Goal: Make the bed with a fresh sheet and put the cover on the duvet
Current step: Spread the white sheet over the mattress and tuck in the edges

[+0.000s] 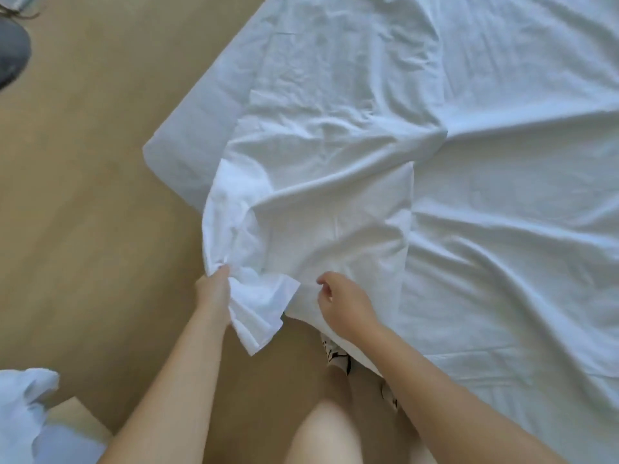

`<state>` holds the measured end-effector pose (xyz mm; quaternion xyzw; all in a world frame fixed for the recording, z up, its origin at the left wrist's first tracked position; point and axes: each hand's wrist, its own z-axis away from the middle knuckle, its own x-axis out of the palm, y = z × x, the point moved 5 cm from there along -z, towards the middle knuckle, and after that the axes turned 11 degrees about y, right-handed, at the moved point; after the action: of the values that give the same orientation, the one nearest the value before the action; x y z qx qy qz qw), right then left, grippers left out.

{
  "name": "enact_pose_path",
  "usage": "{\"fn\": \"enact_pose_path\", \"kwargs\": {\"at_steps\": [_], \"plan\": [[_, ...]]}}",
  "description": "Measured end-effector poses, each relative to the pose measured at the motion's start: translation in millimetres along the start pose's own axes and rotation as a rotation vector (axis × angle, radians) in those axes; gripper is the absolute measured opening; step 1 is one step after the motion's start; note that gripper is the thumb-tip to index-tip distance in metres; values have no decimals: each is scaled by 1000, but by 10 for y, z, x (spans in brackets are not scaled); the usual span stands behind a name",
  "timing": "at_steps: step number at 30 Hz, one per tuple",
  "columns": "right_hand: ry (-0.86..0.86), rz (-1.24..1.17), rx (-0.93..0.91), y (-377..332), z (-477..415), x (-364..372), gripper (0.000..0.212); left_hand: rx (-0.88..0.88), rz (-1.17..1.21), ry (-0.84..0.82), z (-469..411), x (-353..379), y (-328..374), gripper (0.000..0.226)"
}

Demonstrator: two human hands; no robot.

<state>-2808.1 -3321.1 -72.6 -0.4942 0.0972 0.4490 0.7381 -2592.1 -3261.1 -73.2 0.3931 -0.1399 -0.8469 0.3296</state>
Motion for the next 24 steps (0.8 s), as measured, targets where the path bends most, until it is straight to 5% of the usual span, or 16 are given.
{"fn": "enact_pose_path", "kwargs": {"at_steps": [6,10,14,20,24], "plan": [[131,103,186,787,-17,-536,38,365,-596,-266,727,897,-374,54],[230,63,351,1330,126,-978,40,862,-834,-247,1382,1306,-420,84],[437,82,643,2212,624,-1594,39,1230,-1023,-477,2235,1807,-756,80],[876,-365,1290,3598,1722,-1980,58,1491,-1329,-785,3467,2554,-1694,69],[1099,-695,1387,4365,2056,-2211,79,1484,-1308,-866,4157,3131,-2228,67]]}}
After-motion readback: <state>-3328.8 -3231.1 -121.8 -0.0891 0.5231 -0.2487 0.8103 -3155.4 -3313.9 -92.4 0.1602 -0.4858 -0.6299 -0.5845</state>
